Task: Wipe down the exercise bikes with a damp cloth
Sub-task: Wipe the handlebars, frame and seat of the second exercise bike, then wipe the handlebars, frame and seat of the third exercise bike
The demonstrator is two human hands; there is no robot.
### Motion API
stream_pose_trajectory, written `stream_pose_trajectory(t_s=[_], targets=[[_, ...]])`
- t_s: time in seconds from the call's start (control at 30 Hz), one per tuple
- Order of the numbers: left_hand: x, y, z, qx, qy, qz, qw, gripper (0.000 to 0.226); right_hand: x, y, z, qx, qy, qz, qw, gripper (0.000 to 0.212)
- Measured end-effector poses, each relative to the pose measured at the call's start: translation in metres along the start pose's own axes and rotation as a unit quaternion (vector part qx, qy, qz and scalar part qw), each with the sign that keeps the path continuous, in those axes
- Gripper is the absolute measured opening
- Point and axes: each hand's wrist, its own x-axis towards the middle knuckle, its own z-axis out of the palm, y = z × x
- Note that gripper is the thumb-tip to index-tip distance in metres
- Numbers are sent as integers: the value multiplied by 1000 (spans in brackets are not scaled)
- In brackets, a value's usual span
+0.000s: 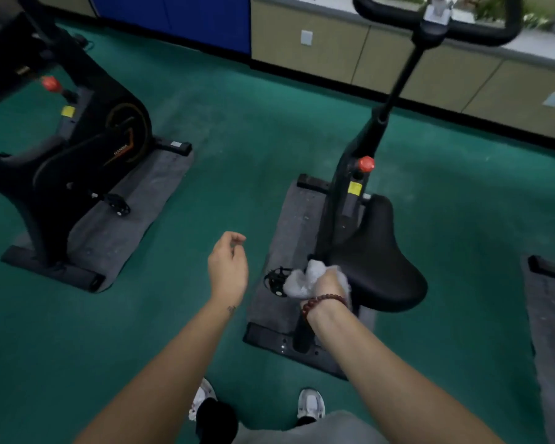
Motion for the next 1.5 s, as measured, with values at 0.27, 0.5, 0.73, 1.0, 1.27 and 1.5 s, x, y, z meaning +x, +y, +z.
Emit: stream_pose_trajectory(t_s=[0.27, 0.5, 0.73, 1.0, 1.27, 1.5], targets=[[79, -22, -136, -17, 62, 19, 998, 19, -64, 25, 162, -235, -198, -326, 894, 29], [129, -43, -221, 5, 72, 15, 997, 10, -86, 35, 249, -287, -234, -373, 850, 28], [194, -47, -252, 16, 65, 35, 997, 8, -77, 7, 336, -299, -254, -410, 823, 32], [343, -18, -268, 39, 88, 64, 993, 10, -47, -56, 473, -302, -300, -441, 791, 31], [495, 15, -274, 59, 122, 50, 989, 10, 3, -146, 615, -321, -333, -442, 769, 25], [595, 25, -296, 72, 130, 46, 988, 9, 16, -181, 717, -311, -372, -429, 762, 29]])
